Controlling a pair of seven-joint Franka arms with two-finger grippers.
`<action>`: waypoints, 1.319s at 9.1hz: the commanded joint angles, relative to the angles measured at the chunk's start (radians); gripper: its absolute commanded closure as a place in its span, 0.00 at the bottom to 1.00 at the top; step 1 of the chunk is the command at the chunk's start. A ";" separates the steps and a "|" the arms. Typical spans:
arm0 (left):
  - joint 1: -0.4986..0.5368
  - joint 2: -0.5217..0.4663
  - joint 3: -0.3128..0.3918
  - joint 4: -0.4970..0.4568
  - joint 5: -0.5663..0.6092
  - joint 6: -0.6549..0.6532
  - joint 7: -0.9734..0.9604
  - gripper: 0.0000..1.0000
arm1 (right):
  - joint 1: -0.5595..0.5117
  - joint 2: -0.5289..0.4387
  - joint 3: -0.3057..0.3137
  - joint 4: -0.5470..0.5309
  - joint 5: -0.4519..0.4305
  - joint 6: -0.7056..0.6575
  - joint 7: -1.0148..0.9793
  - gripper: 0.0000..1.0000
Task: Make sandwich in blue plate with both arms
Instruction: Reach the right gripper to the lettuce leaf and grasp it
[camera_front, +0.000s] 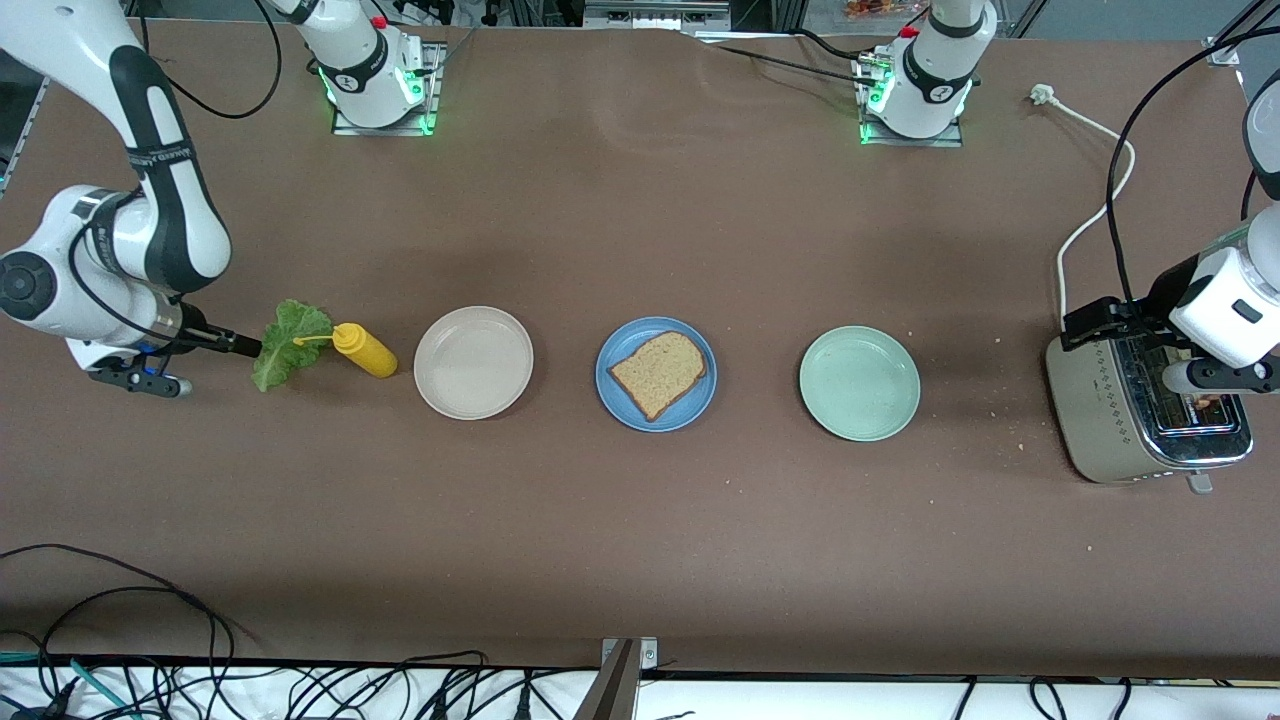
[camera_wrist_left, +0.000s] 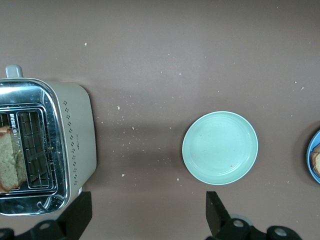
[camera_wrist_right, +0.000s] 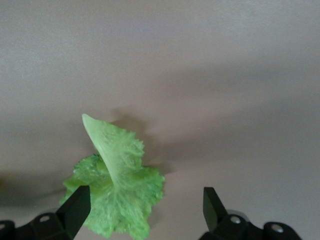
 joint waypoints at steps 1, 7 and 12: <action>0.006 -0.008 -0.003 -0.006 -0.017 -0.009 0.024 0.00 | 0.005 0.061 0.005 -0.025 0.020 0.131 0.013 0.00; 0.003 -0.006 -0.003 -0.006 -0.017 -0.008 0.024 0.00 | 0.002 0.108 0.011 -0.028 0.025 0.168 0.005 0.02; 0.003 -0.006 -0.003 -0.006 -0.017 -0.009 0.023 0.00 | 0.004 0.102 0.013 -0.014 0.023 0.147 -0.018 1.00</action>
